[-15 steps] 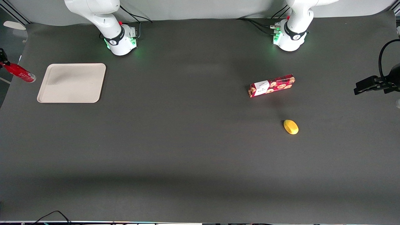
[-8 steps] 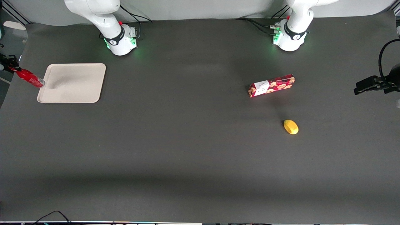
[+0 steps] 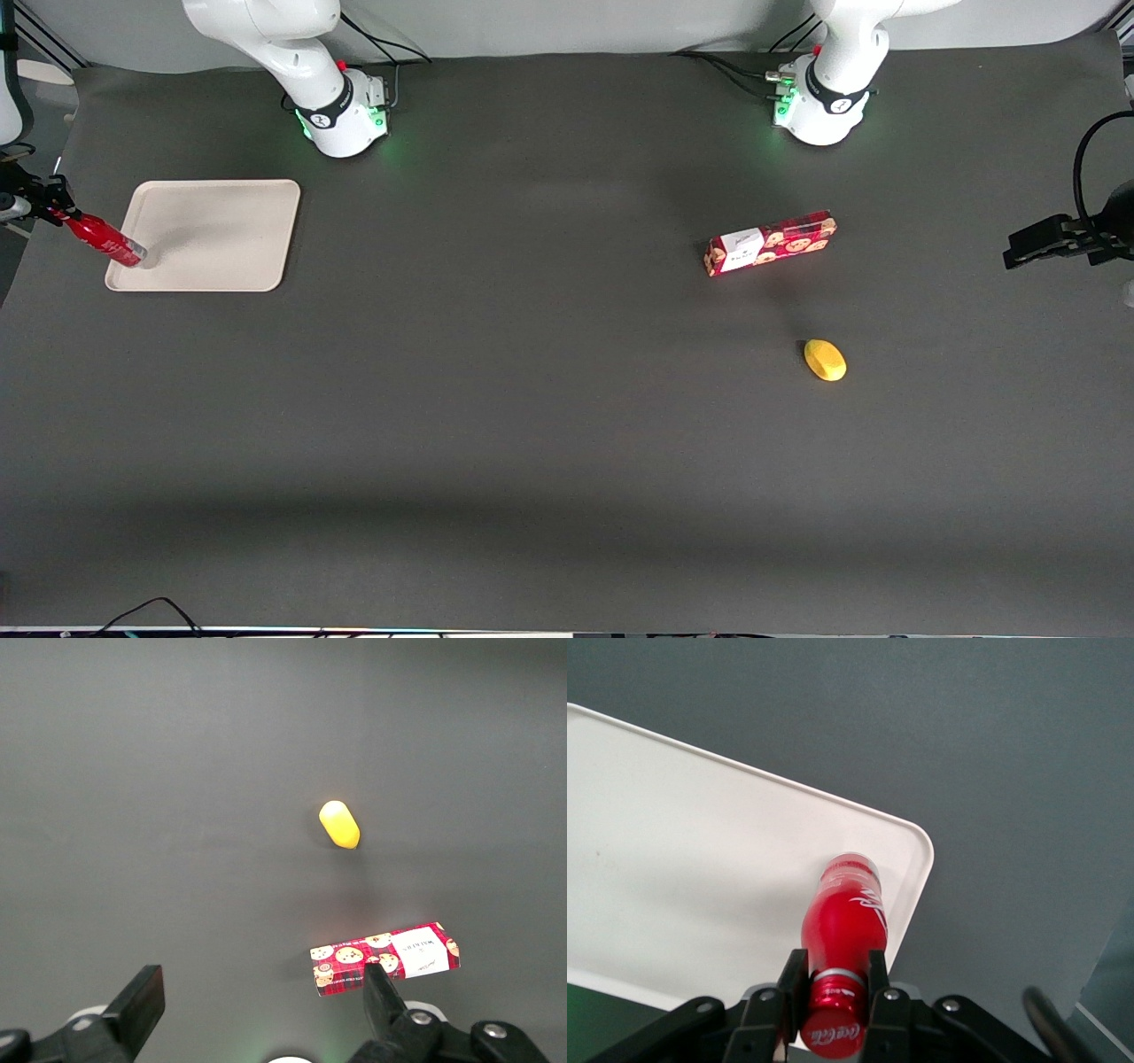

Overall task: Place coke bottle on tray
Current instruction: 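Lower the bottle onto the tray and open the right gripper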

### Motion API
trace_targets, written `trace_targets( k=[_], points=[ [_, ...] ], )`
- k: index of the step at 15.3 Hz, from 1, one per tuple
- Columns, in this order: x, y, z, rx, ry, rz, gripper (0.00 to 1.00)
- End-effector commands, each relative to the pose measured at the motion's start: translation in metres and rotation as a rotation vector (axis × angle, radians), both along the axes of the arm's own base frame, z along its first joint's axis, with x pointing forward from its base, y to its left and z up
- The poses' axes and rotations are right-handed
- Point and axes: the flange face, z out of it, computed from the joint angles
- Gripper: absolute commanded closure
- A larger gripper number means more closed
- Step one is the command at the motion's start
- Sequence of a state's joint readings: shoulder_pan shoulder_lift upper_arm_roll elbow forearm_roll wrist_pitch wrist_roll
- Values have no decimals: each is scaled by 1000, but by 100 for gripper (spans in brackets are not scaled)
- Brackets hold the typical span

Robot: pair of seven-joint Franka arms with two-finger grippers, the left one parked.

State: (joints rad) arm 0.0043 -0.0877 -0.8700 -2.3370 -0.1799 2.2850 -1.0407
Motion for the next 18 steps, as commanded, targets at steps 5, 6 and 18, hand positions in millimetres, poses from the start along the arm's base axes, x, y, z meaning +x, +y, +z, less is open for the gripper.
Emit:
trace_targets(
  k=[5, 6, 18],
  points=[
    [-10, -12, -20, 51, -59, 11, 82],
    [-9, -12, -21, 54, -58, 14, 45],
    [57, -7, 110, 95, 30, 121, 0]
  ],
)
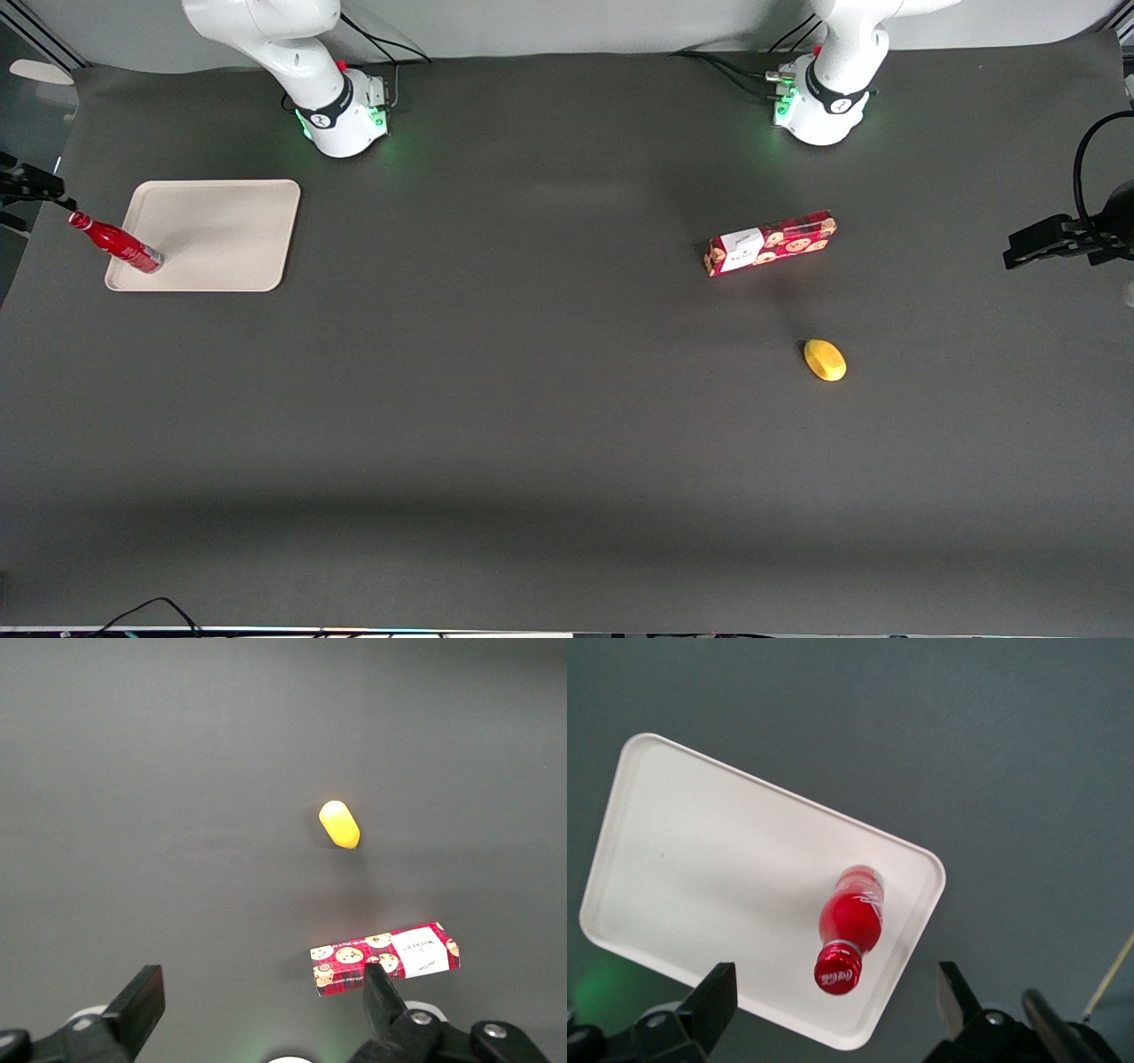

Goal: Place coke bottle on tray

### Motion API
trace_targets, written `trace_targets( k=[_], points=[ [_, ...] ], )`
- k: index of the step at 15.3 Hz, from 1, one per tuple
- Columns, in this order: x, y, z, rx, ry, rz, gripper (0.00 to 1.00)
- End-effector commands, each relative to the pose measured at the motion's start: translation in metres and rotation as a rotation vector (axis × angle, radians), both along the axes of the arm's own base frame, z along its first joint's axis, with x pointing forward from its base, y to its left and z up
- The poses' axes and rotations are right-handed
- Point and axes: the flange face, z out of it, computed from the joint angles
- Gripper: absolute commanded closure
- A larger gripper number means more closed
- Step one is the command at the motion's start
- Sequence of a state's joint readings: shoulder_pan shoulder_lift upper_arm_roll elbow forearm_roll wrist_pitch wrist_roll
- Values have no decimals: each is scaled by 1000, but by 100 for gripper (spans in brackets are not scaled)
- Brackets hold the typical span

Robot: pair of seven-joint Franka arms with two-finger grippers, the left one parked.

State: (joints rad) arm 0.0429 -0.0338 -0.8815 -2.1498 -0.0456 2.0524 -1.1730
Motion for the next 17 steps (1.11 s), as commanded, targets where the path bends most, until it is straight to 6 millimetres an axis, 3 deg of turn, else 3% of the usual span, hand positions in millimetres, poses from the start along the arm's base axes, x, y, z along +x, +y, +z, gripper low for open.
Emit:
trace_targets(
  k=[1, 4, 5, 9, 11, 13, 16, 17],
  points=[
    [41, 13, 91, -4, 15, 73, 0],
    [66, 58, 159, 9, 12, 87, 0],
    [75, 83, 175, 14, 18, 68, 0],
    [78, 222, 246, -39, 55, -117, 0],
    [80, 295, 262, -69, 65, -224, 0],
    [84, 362, 264, -87, 62, -305, 0],
    [98, 428, 249, -96, 50, -403, 0],
    [103, 435, 241, -94, 31, -415, 0]
  ],
)
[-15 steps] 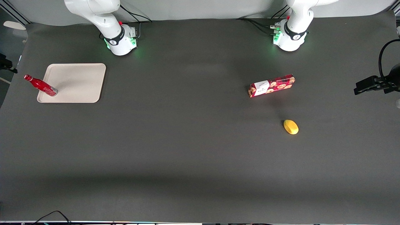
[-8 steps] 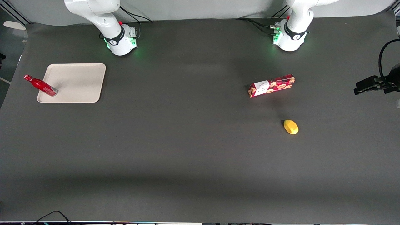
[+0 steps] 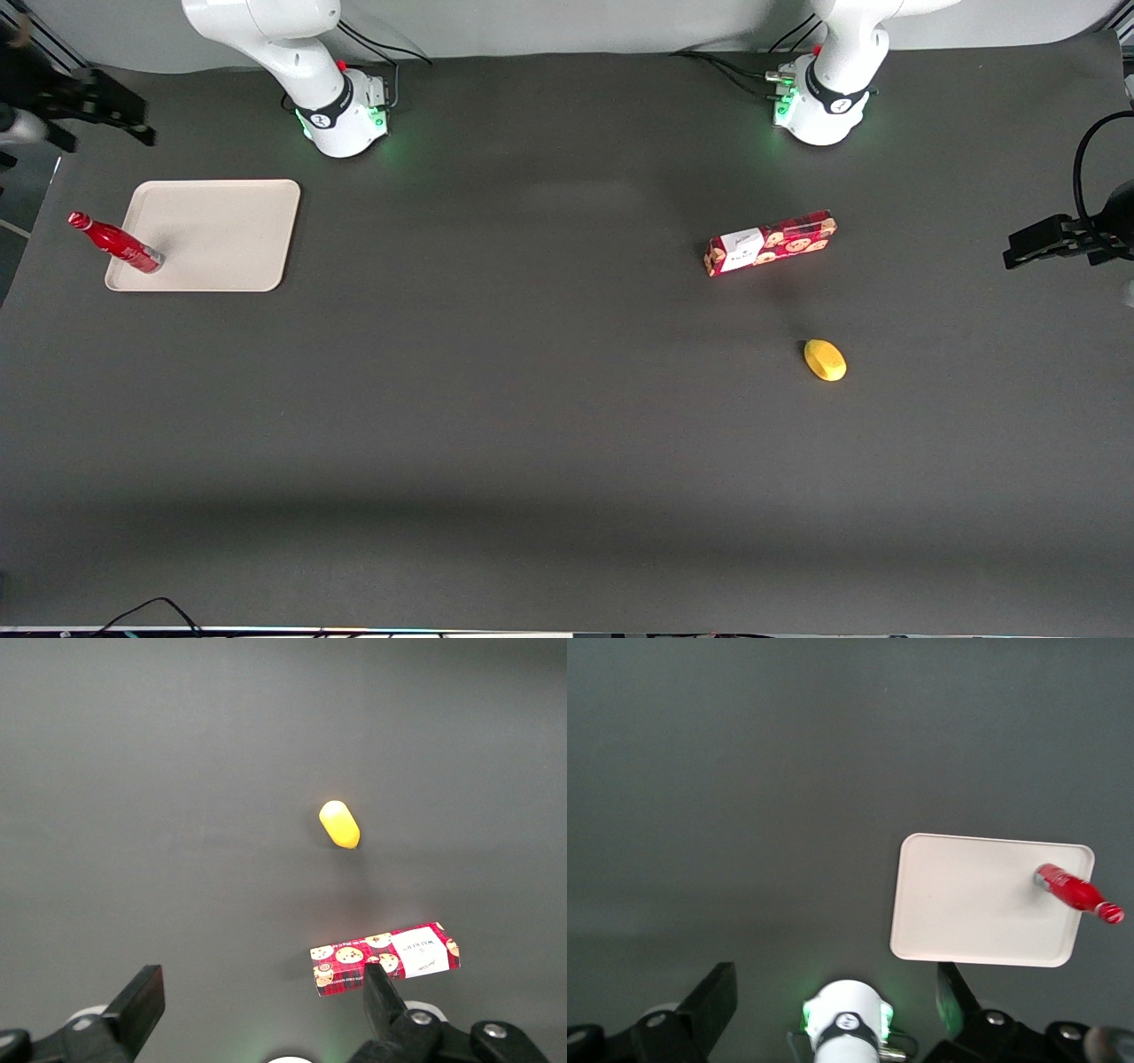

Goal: Place coke bottle on tray

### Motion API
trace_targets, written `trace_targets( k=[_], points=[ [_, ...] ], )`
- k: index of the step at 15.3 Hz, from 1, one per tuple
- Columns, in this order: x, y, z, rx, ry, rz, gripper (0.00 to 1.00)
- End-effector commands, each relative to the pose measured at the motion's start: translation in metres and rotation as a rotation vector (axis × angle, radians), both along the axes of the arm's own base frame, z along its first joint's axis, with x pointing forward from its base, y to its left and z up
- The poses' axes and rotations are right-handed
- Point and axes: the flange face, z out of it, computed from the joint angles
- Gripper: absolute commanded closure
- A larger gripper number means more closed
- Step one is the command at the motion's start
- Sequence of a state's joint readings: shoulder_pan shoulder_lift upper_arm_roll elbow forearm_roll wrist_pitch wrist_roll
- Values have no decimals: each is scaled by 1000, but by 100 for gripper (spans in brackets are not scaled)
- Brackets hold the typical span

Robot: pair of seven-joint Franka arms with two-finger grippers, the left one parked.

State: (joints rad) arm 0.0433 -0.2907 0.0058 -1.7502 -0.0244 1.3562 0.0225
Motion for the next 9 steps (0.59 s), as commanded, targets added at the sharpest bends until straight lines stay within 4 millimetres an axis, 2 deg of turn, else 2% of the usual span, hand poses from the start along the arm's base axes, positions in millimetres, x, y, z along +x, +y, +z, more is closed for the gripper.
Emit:
trace_targets(
  k=[1, 2, 6, 9],
  points=[
    [21, 25, -30, 4, -25, -92, 0],
    [28, 29, -35, 0, -17, -110, 0],
    [51, 29, -27, -5, -37, -251, 0],
    [54, 28, -17, 0, -55, -253, 0]
  ],
)
